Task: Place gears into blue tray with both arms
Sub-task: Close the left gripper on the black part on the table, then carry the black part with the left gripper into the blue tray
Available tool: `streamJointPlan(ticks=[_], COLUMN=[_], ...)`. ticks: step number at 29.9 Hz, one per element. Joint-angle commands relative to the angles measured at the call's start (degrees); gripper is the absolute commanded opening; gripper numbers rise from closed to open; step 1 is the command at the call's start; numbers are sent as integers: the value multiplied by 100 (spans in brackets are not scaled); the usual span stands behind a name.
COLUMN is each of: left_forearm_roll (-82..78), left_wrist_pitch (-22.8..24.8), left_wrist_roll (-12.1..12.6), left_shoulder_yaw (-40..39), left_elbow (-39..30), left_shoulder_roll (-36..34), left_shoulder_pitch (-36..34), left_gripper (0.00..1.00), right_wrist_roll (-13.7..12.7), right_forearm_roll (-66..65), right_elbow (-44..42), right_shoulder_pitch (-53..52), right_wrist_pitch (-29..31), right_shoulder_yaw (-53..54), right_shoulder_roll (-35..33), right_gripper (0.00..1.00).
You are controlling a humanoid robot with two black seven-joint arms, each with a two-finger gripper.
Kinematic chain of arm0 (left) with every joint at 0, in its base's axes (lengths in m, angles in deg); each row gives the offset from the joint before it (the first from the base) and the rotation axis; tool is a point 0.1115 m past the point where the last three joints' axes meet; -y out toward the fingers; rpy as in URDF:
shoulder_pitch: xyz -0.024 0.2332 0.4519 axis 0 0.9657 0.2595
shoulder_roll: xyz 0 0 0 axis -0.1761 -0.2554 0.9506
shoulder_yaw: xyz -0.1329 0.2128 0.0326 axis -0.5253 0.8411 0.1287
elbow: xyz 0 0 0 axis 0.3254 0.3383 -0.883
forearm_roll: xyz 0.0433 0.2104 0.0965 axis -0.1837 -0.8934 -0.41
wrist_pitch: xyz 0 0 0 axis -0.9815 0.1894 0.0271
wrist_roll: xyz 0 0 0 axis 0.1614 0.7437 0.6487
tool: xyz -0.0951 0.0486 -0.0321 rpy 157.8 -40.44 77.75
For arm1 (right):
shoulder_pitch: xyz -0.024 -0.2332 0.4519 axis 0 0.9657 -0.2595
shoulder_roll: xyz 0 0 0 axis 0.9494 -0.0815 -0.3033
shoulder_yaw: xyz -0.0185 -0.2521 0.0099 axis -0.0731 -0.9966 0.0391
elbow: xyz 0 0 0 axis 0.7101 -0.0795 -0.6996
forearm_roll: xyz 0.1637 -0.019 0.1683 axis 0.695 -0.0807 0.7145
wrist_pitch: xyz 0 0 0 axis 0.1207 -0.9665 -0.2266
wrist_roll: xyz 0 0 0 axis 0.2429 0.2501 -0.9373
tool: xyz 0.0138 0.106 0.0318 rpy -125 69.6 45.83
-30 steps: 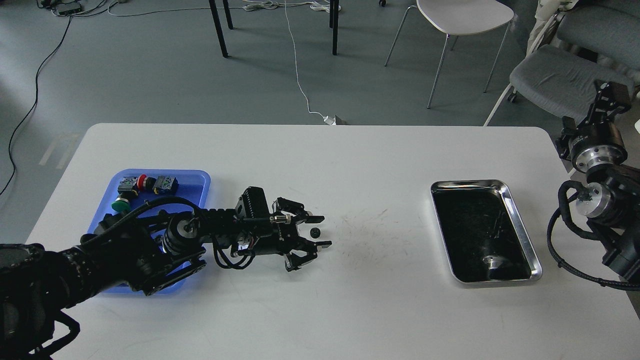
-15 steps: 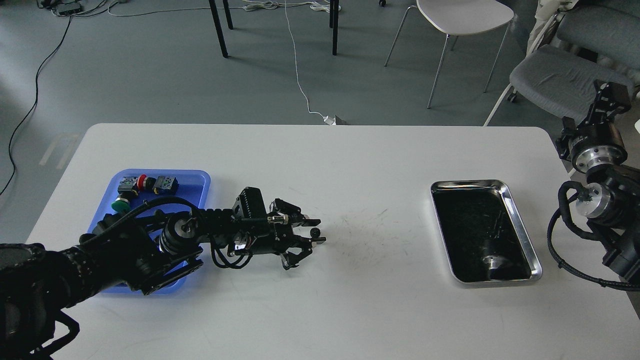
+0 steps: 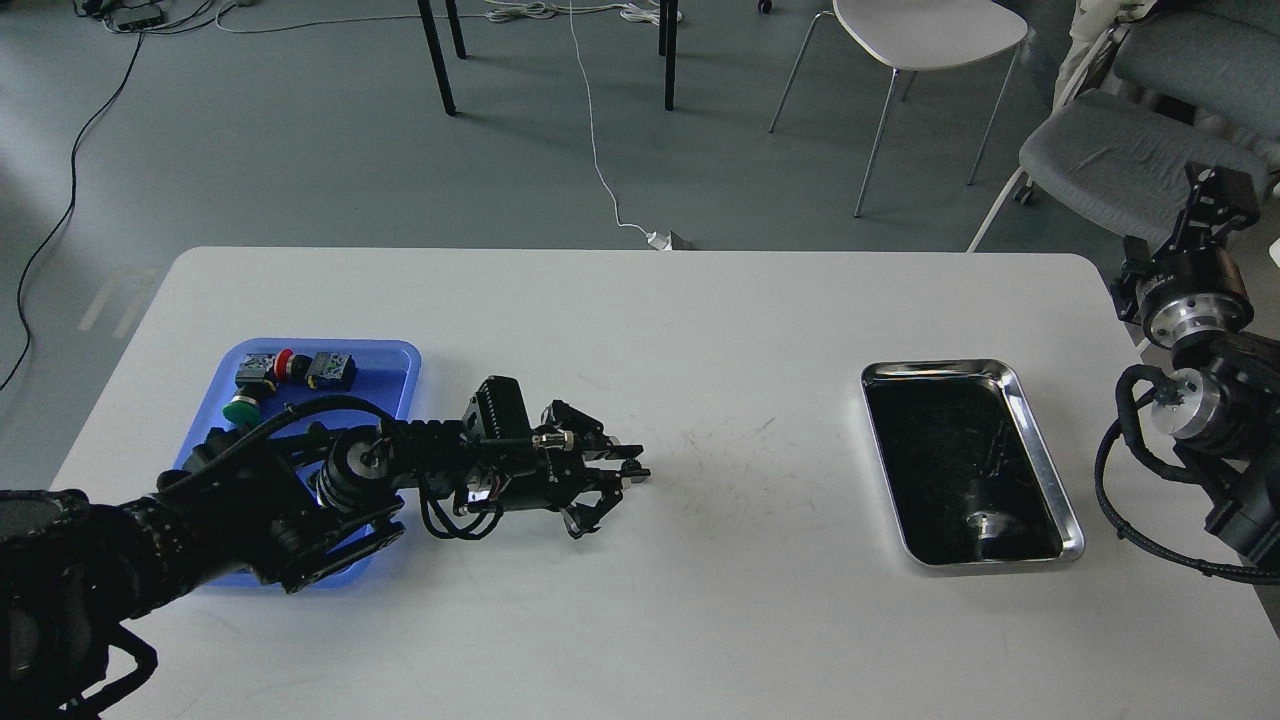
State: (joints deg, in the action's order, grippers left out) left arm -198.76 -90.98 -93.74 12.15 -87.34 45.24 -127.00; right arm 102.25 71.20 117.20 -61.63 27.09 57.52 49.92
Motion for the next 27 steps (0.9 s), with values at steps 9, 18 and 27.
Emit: streamJointPlan(ticks=[9, 18, 27], left_forearm_roll=[-3, -3, -3], left_wrist_pitch=[9, 71, 53], left_wrist_roll=[-2, -2, -2], left_shoulder_yaw=[-4, -30, -39], left_elbow=[-103, -938, -973], left_shoulder_roll=[-129, -1078, -2009], left_shoulder_pitch=[-84, -585, -665], left_gripper=[16, 15, 15], right_wrist_roll=[0, 0, 0], right_forearm_roll=[-2, -10, -10], right_elbow=[0, 0, 9], right_shoulder_pitch=[35, 70, 62], right_wrist_pitch=[0, 9, 9], right_shoulder_yaw=[-7, -16, -16], right_shoulder_roll=[-1, -1, -1], right_gripper=[97, 97, 97])
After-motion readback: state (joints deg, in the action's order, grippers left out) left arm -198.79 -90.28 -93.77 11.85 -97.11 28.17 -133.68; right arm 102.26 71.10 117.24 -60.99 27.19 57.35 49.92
